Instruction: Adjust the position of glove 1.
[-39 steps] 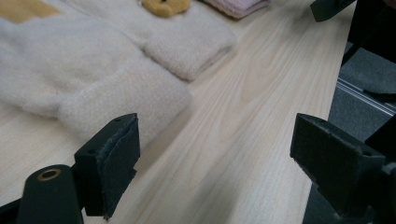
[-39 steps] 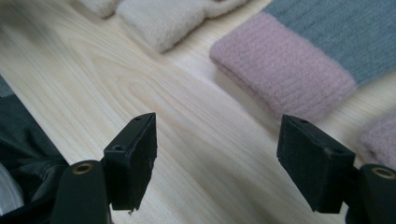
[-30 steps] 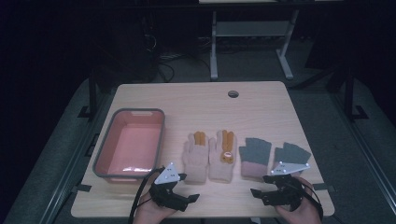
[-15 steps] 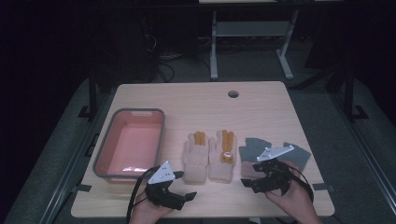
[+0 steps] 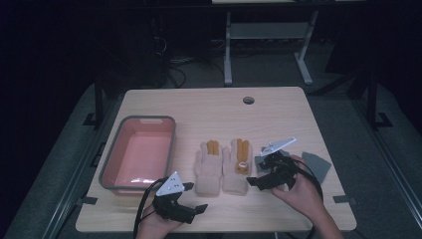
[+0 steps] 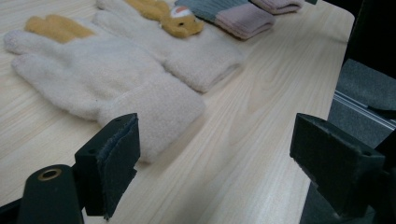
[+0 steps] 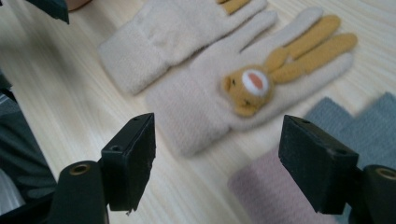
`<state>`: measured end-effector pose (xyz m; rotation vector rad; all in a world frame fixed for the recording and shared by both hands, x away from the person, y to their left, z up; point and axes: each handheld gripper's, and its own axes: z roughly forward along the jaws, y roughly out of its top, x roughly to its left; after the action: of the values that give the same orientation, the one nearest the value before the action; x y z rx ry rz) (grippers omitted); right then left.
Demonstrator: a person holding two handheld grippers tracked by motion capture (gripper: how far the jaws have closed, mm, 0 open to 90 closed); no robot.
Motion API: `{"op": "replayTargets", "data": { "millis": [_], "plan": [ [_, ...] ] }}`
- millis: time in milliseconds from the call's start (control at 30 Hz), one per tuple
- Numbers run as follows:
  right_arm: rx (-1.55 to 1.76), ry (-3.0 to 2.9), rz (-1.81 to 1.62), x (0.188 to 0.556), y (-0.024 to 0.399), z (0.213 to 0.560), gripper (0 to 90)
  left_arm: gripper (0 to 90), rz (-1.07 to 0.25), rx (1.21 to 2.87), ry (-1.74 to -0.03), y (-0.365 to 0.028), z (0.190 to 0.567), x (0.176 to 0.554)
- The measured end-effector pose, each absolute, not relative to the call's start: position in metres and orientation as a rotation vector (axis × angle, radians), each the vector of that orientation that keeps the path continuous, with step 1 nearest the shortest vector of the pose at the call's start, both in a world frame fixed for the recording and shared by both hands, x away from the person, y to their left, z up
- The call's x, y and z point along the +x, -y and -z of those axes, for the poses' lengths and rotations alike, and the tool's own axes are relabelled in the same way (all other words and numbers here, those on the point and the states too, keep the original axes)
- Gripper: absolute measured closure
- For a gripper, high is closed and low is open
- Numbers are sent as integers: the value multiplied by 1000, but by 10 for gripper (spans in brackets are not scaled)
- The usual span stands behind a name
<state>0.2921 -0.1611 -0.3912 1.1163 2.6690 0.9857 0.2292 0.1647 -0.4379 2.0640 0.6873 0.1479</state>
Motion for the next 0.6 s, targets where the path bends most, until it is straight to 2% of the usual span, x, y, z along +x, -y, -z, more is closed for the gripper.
{"op": "replayTargets", "data": {
  "millis": [600],
  "plan": [
    [1072, -2757, -857, 337, 130, 396, 315, 161, -145, 2062, -700, -166, 438, 229]
  ]
}}
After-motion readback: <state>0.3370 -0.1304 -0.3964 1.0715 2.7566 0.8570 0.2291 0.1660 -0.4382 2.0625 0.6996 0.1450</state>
